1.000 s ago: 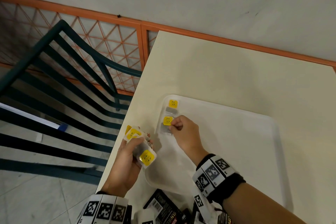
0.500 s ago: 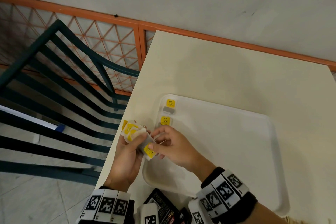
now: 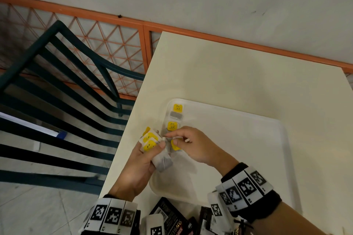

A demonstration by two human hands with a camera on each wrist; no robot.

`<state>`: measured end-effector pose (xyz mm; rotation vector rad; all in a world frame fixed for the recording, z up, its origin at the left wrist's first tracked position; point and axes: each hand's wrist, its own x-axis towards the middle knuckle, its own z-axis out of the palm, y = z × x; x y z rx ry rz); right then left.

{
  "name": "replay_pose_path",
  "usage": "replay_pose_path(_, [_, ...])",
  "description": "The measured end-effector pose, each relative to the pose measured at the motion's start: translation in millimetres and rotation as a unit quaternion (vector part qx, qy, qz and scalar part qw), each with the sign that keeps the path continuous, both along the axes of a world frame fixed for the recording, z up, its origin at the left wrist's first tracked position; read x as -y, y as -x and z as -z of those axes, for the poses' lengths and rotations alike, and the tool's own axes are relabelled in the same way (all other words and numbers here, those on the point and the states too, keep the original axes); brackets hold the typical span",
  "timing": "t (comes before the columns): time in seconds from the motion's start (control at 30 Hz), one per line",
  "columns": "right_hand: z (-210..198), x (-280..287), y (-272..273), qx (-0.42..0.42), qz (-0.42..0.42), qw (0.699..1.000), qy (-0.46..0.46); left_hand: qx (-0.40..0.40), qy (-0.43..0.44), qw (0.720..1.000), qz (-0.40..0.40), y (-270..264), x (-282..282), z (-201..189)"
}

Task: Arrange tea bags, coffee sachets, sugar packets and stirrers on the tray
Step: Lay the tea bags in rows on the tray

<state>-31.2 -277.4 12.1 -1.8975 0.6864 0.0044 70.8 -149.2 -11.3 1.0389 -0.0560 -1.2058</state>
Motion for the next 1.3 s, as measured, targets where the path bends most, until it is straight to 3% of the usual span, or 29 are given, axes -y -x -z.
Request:
replay_pose_path(0.07, [-1,-1,-3,0.003,-0.011,0.999,0.039,0.019,0.005,1.0,0.007,2,1,-2])
replay_pose_path(0.13, [0,-6,-6,0.019,0.037,0.999,0.026,0.039,-0.006,0.999,0.0,3,2,-2])
replay_pose_path(0.23, [4,-15,-8,0.013,0.158,0.985,-0.064,0.027,-0.013,0.999,-0.031,0,1,2])
replay_pose_path(0.37, [10,-25,-4,0.012,0.175,0.961,-0.215,-0.002,0.01,0.998,-0.057,-2,3,4])
replay_pose_path(0.5, [11,-17,-5,0.118,0.252,0.907,-0.317,-0.004,0.026,0.998,-0.058,-1,1,5])
replay_pose_path(0.57, [9,-3,-7,0.141,0.297,0.888,-0.322,-0.005,0.013,0.997,-0.075,-3,-1,9])
replay_pose_path(0.83, [27,58,-5,-0.001,0.345,0.932,-0.112,-0.002,-0.013,0.997,-0.074,-9,-5,11])
replay_pose_path(1.03, [34,80,-15,-0.084,0.259,0.961,0.041,0.003,-0.007,0.999,-0.04,-8,-8,11])
replay_pose_path(1.3, [35,79,-20,-0.097,0.225,0.964,0.103,0.003,-0.029,0.998,-0.052,-2,-2,9])
